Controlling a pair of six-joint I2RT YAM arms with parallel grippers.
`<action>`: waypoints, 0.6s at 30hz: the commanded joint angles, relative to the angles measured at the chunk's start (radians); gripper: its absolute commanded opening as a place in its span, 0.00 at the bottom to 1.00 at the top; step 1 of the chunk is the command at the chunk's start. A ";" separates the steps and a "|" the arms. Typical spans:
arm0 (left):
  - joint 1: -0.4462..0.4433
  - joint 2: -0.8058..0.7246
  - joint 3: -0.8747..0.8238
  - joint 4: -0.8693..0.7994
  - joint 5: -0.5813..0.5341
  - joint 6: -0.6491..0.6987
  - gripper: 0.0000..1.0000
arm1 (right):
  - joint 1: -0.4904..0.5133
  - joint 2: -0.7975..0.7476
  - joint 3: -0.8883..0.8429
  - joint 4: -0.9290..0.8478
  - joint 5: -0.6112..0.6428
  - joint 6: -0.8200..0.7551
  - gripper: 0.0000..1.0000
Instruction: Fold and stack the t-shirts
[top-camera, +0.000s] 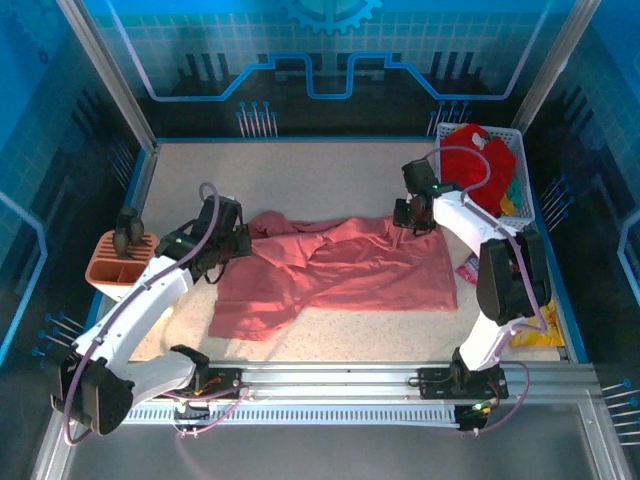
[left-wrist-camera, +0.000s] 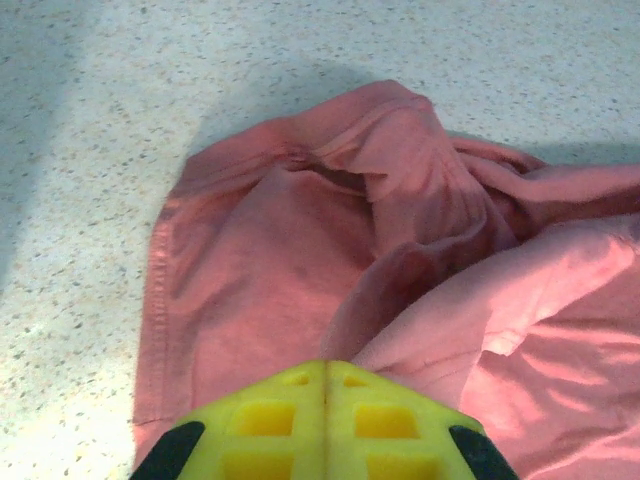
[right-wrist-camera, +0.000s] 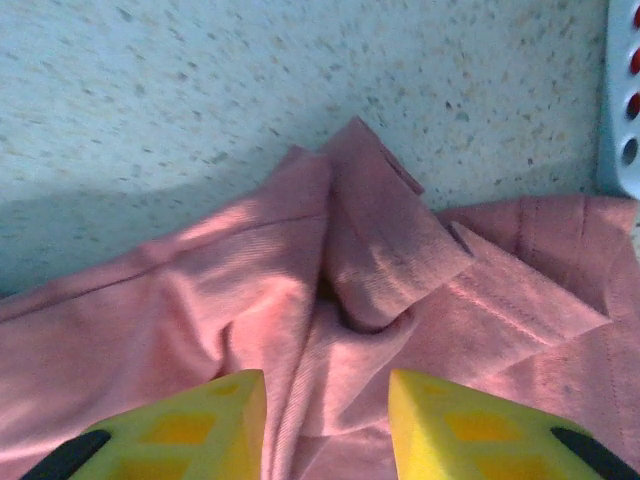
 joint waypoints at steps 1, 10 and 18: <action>0.032 -0.037 -0.009 -0.054 -0.008 -0.014 0.00 | -0.034 0.021 0.004 0.008 0.005 0.001 0.39; 0.112 -0.129 -0.072 -0.075 -0.047 -0.052 0.00 | -0.076 0.017 -0.023 0.010 0.049 -0.004 0.54; 0.115 -0.156 -0.128 -0.073 -0.065 -0.082 0.00 | -0.058 -0.045 -0.003 0.027 -0.044 0.002 0.72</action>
